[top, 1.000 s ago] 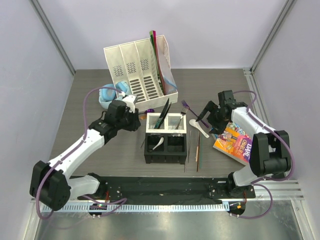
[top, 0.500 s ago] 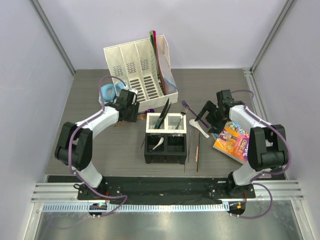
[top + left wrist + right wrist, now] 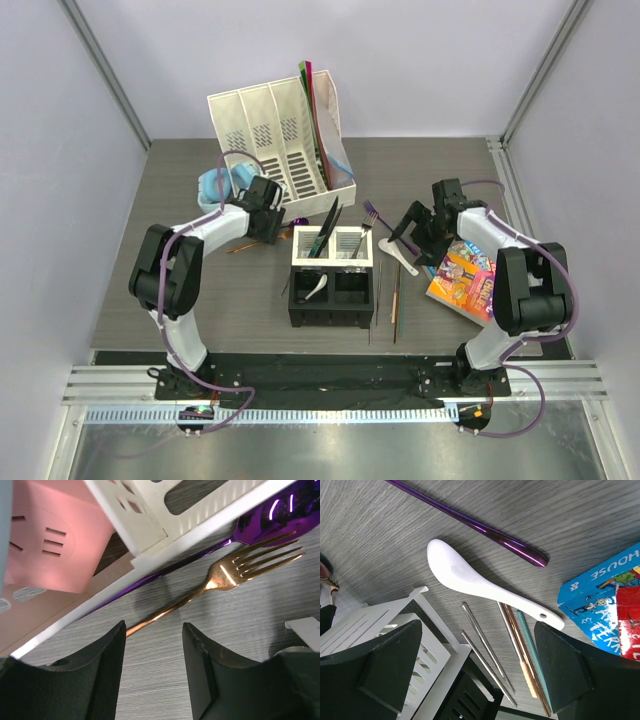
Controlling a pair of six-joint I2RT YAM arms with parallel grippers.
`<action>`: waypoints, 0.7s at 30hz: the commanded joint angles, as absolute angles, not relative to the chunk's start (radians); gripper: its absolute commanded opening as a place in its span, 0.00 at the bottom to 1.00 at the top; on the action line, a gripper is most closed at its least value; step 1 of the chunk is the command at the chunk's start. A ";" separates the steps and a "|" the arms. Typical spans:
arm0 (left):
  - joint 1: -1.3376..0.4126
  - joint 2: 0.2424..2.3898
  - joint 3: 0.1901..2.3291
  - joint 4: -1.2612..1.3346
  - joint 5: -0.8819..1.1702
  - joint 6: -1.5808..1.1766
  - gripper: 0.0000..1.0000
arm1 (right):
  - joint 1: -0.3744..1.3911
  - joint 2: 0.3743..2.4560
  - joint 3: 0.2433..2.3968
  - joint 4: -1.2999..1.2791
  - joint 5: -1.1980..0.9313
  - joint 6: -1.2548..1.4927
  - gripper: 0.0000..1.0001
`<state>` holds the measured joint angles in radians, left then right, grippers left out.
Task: Sort the eating utensils into containers
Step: Pick up the fork at the center of the board.
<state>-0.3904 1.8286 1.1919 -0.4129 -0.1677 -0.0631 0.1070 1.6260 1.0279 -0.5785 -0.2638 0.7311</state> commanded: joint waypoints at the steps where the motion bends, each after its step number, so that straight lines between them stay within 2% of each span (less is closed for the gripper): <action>1: -0.390 1.841 1.197 -0.408 -0.127 -0.028 0.49 | 0.101 1.632 1.072 -0.569 -0.284 0.713 1.00; 13: -0.388 1.954 1.282 -0.474 -0.054 -0.026 0.44 | 0.103 1.651 1.097 -0.578 -0.288 0.712 1.00; 21: -0.388 1.951 1.324 -0.586 0.069 -0.051 0.40 | 0.103 1.648 1.095 -0.578 -0.285 0.715 1.00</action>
